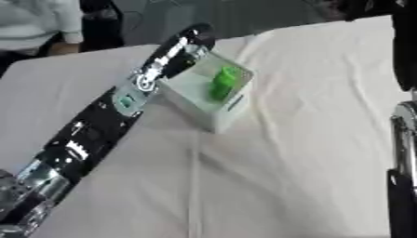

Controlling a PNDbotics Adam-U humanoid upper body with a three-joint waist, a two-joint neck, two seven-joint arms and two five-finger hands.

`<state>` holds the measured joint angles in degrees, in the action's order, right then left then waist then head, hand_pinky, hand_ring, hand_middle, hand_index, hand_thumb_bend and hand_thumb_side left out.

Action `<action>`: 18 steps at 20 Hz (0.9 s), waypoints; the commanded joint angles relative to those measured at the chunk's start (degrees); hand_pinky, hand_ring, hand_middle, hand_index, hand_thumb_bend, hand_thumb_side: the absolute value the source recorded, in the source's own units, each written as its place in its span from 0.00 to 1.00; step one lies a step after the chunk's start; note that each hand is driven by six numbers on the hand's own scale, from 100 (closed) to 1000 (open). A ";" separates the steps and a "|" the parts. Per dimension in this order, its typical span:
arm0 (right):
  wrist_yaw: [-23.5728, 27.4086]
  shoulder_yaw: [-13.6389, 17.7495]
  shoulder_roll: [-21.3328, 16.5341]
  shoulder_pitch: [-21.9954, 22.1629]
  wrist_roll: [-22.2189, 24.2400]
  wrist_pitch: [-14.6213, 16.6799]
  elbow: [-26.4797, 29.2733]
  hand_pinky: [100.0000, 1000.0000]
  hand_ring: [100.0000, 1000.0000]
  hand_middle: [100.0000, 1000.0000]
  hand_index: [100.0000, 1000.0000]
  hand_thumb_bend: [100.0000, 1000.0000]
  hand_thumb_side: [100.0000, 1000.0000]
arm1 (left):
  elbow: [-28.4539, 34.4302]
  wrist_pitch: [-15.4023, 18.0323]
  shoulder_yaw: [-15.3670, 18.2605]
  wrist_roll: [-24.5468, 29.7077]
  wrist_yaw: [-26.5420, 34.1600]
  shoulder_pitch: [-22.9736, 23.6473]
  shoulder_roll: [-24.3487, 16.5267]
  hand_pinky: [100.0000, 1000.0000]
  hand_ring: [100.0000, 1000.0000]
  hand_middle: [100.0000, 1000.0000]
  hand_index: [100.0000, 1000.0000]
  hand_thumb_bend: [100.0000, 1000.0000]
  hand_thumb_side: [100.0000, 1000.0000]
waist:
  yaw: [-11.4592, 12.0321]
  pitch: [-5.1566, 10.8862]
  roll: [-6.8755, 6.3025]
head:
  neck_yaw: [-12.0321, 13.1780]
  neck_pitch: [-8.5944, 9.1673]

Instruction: Pick up objects on the table and place them in the box.

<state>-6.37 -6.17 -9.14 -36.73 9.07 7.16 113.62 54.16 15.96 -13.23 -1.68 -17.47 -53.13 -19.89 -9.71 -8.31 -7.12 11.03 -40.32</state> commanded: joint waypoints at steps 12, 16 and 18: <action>-0.26 -0.58 -5.25 2.28 2.89 -0.38 0.95 0.35 0.26 0.38 0.51 0.00 1.00 | 47.37 -1.44 2.81 -10.30 5.58 20.56 -8.05 0.87 0.72 0.95 1.00 0.20 0.95 | 5.70 1.75 2.18 | 6.76 4.92; 0.16 -2.90 -6.56 2.35 8.41 2.76 -0.27 0.34 0.27 0.37 0.54 0.12 1.00 | 53.62 -0.54 2.14 -11.97 -3.99 24.84 -4.79 0.88 0.73 0.95 1.00 0.21 0.95 | 7.19 1.73 3.19 | 8.55 4.70; -0.38 -4.08 -6.99 2.10 12.85 5.85 -1.04 0.34 0.27 0.37 0.54 0.18 1.00 | 55.26 -0.15 1.37 -11.73 -6.54 25.47 -3.69 0.88 0.73 0.95 1.00 0.22 0.95 | 7.67 1.67 3.64 | 8.46 4.39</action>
